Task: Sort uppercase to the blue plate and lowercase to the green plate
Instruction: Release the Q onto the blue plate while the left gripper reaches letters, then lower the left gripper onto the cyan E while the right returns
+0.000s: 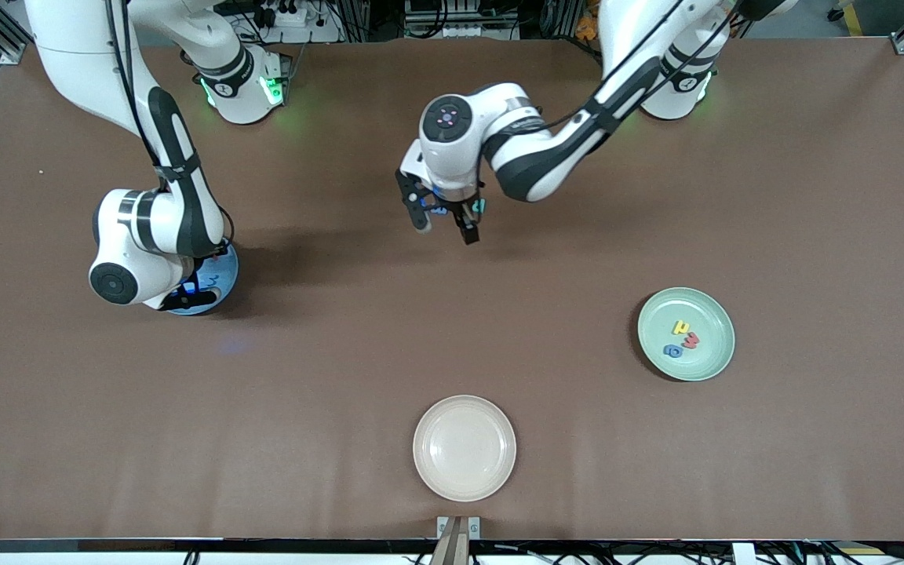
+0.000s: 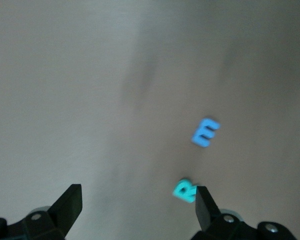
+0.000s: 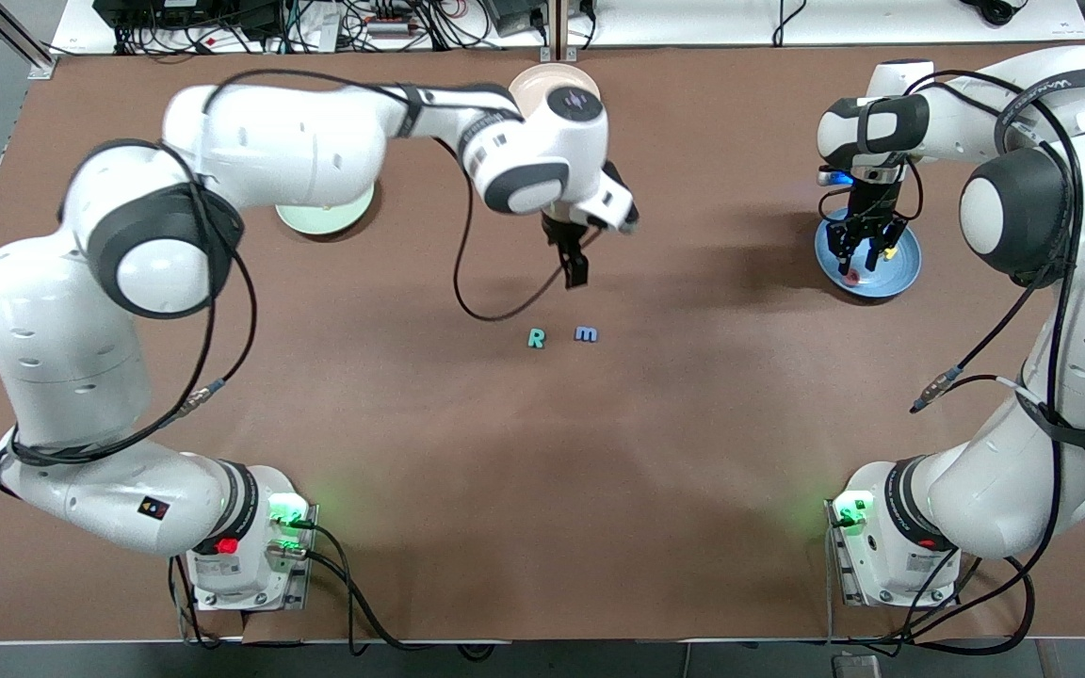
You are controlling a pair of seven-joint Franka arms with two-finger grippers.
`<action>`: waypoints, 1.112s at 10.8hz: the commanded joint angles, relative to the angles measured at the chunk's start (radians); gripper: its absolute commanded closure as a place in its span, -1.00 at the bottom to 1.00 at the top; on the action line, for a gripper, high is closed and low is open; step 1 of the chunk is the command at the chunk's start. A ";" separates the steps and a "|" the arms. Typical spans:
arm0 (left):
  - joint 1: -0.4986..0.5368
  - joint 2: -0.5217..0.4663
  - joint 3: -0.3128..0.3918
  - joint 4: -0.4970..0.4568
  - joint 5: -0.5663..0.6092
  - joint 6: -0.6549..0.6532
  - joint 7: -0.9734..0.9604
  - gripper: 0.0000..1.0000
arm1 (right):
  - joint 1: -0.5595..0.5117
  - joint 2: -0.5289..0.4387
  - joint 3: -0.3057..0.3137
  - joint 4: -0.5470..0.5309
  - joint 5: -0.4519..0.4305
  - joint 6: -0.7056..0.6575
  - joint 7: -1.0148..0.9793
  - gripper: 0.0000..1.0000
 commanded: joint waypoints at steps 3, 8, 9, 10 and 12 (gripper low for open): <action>-0.101 0.082 0.001 -0.042 0.191 0.109 0.015 -0.65 | -0.006 -0.047 0.073 0.064 -0.001 0.006 0.047 -0.64; -0.100 0.096 0.001 -0.130 0.288 0.223 0.014 -0.33 | 0.006 -0.047 0.220 0.204 -0.001 0.103 0.285 -0.66; -0.100 0.097 0.001 -0.133 0.295 0.232 0.014 -0.27 | 0.008 -0.046 0.236 0.204 -0.001 0.163 0.291 -0.66; -0.100 0.100 0.001 -0.139 0.301 0.241 0.014 -0.27 | 0.017 -0.040 0.240 0.204 -0.001 0.200 0.294 -0.66; -0.104 0.102 0.001 -0.154 0.308 0.245 0.012 -0.22 | 0.026 -0.037 0.265 0.204 -0.001 0.248 0.354 -0.66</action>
